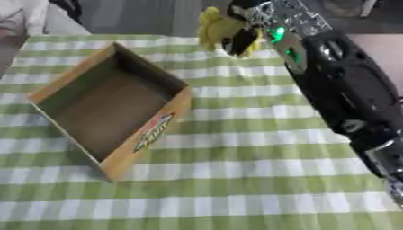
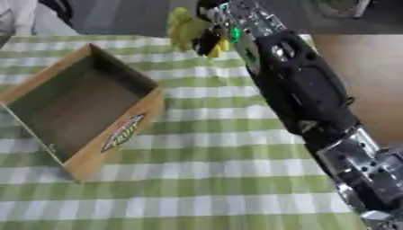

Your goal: Pick up objects on the table and place them in the box.

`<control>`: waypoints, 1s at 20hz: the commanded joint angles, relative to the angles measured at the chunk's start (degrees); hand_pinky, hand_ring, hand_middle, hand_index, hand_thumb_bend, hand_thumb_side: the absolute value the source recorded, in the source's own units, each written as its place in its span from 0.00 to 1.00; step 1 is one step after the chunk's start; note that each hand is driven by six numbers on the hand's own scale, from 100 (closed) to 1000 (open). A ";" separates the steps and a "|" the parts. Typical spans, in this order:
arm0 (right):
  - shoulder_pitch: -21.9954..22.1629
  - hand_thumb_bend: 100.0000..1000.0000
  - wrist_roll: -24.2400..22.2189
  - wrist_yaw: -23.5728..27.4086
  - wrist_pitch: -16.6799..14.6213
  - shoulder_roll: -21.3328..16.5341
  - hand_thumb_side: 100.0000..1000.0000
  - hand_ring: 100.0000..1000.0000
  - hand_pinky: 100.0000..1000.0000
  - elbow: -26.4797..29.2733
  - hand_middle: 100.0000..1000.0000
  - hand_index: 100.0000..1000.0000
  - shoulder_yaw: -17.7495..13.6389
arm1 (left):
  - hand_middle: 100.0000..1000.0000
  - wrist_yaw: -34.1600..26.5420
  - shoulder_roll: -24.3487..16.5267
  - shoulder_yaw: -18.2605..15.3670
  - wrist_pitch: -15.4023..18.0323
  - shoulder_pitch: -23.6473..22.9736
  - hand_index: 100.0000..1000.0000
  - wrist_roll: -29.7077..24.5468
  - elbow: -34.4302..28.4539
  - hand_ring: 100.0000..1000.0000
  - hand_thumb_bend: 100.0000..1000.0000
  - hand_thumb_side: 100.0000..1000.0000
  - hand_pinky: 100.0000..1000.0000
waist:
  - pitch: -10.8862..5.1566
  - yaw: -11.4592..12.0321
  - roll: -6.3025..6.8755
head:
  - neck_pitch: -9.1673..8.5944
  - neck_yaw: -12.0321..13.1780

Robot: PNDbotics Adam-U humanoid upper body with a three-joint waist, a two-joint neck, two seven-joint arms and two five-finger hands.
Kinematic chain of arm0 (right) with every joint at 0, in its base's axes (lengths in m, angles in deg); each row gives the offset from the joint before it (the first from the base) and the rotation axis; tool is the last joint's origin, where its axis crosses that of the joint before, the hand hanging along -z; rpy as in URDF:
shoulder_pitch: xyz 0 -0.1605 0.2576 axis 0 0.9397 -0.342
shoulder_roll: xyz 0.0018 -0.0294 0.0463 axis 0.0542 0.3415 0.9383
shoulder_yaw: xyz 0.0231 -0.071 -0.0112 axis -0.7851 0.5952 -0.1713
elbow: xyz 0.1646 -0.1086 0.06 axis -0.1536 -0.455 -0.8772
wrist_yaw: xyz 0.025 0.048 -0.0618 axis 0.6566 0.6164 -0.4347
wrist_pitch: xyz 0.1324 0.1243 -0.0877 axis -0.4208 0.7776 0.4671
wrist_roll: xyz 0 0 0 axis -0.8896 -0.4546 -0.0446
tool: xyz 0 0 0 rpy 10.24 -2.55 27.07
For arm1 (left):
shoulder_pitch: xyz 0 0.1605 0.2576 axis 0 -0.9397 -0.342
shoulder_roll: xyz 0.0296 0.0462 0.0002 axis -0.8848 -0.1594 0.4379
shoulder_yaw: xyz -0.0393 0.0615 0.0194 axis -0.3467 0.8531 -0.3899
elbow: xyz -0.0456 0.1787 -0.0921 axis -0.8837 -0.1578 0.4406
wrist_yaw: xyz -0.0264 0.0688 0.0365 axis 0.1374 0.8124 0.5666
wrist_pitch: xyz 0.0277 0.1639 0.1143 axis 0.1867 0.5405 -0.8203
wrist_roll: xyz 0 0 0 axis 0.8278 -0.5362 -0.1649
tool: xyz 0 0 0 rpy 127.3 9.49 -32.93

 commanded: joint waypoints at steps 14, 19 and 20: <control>-4.33 0.00 -4.71 -1.45 5.62 7.83 0.30 0.80 0.72 15.66 0.39 0.43 5.22 | 0.55 -1.33 -2.20 0.70 -0.48 0.79 0.65 0.24 -1.09 0.58 0.00 0.88 0.65 | -2.61 1.52 -0.50 | 0.91 -2.41; -2.98 0.00 -3.96 -3.40 5.57 12.40 0.28 0.80 0.72 13.40 0.39 0.44 6.82 | 0.55 -1.69 -2.23 0.87 -0.46 1.01 0.66 0.15 -1.09 0.58 0.00 0.88 0.65 | -2.58 2.55 -0.60 | 0.72 -3.22; -2.49 0.00 -3.46 -3.37 5.84 13.34 0.28 0.80 0.72 12.82 0.39 0.44 6.97 | 0.55 -1.75 -2.20 0.92 -0.51 1.13 0.65 0.10 -1.09 0.58 0.00 0.88 0.65 | -2.53 2.71 -0.66 | 0.62 -3.32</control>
